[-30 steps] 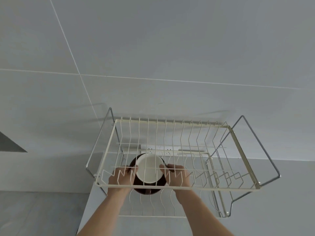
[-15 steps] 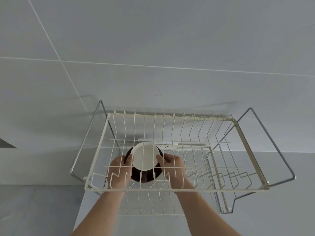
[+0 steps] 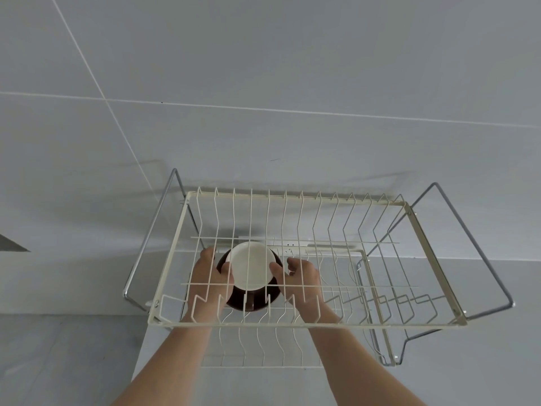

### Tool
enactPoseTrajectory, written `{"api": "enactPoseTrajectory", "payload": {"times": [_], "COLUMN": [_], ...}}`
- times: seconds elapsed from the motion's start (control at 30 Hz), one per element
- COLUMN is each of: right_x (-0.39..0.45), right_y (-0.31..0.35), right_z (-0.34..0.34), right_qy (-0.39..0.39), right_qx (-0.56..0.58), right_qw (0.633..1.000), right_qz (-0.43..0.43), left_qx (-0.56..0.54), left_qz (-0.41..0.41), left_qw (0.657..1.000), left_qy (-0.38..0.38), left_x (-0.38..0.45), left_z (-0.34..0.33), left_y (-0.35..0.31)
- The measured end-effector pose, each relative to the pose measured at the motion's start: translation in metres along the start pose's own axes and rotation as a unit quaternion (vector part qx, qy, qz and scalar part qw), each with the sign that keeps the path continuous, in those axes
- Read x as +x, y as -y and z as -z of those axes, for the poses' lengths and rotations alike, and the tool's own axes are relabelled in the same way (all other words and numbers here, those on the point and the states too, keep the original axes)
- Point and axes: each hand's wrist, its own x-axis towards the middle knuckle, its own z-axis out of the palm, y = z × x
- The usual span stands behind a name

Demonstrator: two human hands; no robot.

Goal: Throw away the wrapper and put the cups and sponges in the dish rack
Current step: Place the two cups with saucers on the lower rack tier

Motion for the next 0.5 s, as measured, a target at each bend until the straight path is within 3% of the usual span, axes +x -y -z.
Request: {"api": "enactPoseTrajectory", "payload": {"times": [0.23,0.33,0.5], "right_x": [-0.004,-0.001,0.003], "right_y": [-0.004,-0.006,-0.008], "right_z": [0.009,0.012,0.012], "right_qy": [-0.079,-0.087,-0.093], "right_qx": [-0.199,-0.263,-0.301], "right_qw": [0.968,0.945,0.928], "right_qz": [0.128,0.173,0.199], "left_qx": [0.149,0.224,0.281], "left_qz": [-0.169,-0.266,-0.344], "left_qw": [0.974,0.938,0.894], "left_qy": [-0.004,-0.023,-0.058], "left_x": [0.002,0.01,0.01], "left_z": [0.008,0.005,0.008], "left_y": [-0.008,0.001,0.006]}}
